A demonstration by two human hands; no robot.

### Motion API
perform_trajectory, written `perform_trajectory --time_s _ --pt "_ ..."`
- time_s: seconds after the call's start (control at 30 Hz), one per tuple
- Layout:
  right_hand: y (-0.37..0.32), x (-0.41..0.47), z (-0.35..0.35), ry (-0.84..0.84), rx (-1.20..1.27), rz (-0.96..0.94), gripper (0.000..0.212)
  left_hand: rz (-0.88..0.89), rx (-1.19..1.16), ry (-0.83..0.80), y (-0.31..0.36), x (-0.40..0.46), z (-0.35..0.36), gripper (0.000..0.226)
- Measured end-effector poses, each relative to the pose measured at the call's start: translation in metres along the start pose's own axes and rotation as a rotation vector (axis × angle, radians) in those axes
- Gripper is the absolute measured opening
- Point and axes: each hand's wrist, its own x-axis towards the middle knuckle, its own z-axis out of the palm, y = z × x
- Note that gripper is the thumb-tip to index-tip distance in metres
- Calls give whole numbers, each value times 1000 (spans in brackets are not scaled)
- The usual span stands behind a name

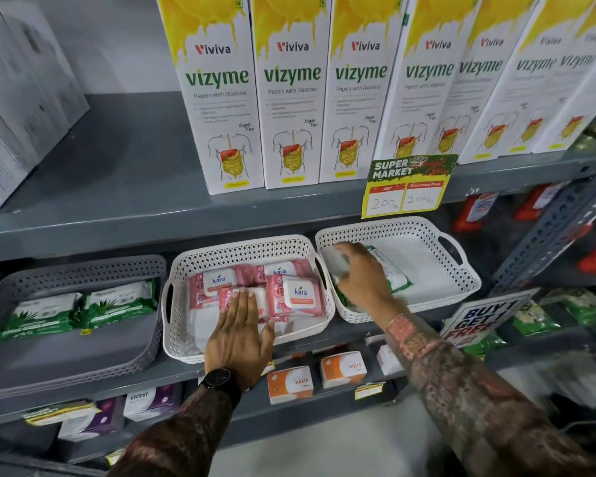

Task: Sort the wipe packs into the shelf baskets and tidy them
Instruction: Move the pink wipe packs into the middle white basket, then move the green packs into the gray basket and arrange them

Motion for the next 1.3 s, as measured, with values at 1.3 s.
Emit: perform_trajectory --time_s 1.3 --pt "-404 -29 302 -353 -474 -567 89 -322 17 273 -349 -113 -66 71"
